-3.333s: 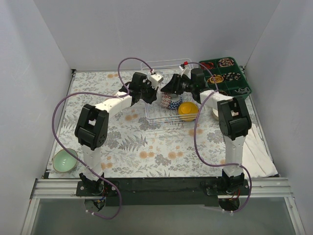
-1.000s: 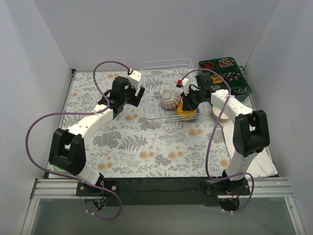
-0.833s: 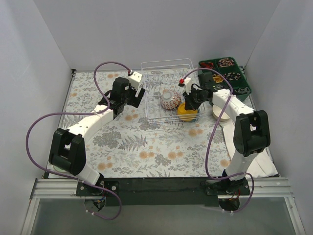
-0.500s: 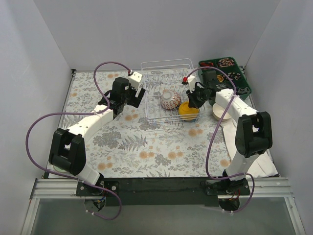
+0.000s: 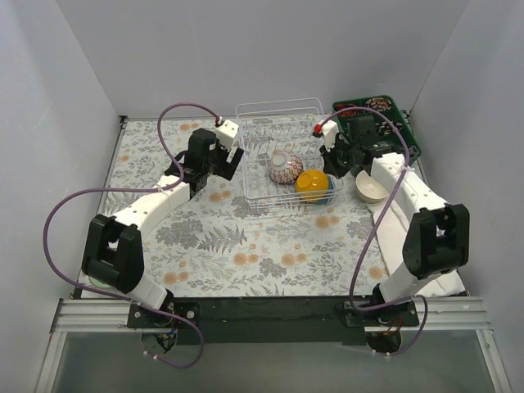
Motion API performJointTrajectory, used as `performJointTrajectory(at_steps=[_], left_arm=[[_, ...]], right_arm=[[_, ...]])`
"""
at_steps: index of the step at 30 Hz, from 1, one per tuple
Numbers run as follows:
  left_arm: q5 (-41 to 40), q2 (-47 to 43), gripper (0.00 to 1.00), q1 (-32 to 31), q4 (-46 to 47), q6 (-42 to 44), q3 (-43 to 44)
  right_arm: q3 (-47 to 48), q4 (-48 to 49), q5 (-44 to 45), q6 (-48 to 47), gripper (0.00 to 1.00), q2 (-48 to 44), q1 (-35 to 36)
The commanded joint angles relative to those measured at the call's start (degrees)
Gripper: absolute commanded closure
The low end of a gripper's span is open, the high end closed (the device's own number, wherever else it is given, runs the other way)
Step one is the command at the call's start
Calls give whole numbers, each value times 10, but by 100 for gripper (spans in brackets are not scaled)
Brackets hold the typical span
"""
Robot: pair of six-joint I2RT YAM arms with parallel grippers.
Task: Load the bowls into the dish rack
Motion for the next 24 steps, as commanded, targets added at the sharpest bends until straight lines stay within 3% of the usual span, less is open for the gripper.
performJointTrajectory(at_steps=[1,4,10,16,20,24], left_arm=[[-11,-30,11,3,19,17,8],[-18,-43,9,3,20,27,6],[-18,-88,8,31,10,44,-25],[-62,-152,8,40,-47,65,-47],[-128,-199,10,47,-167,38,-44],[-108,-314,13,64,-263,5,-73]], right_arm=[[-13,6,25,3,99,-69,-4],[-34,11,33,-2,98,-109,-3],[-53,10,33,26,57,-169,-3],[-70,-18,103,18,52,-215,-5],[-52,-60,141,20,52,-246,-4],[-71,-85,192,33,49,-274,-6]])
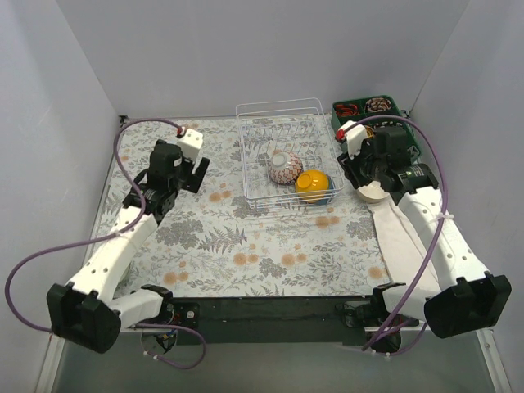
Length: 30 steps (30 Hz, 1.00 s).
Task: Load the bowls into the dish rack
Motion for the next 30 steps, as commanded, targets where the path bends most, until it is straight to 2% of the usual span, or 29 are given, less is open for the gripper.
performJointTrajectory(at_steps=[1,5,10,13,19,23,26,30], left_arm=[[-15,-128,14,27,-146,-34,-28],[-30,-188,18,32,-259,-27,-65],[-65,-248,21,43,-362,-29,-126],[-62,-257,25,59,-396,-29,-154],[-96,-248,28,108,-424,-15,-180],[-130,-241,28,139,-405,3,-189],[-124,-223,25,171,-410,-3,-201],[-119,-219,26,212,-385,-2,-231]], right_arm=[[-5,-40,88,18,48,-43,-4],[-8,-63,82,13,46,-83,-15],[-31,-67,73,25,43,-111,-36],[-36,-64,31,36,42,-111,-45],[21,-93,-14,53,42,-55,-46],[56,-110,-26,47,42,-11,-45],[77,-122,-53,47,42,14,-45],[109,-132,-63,53,42,47,-45]])
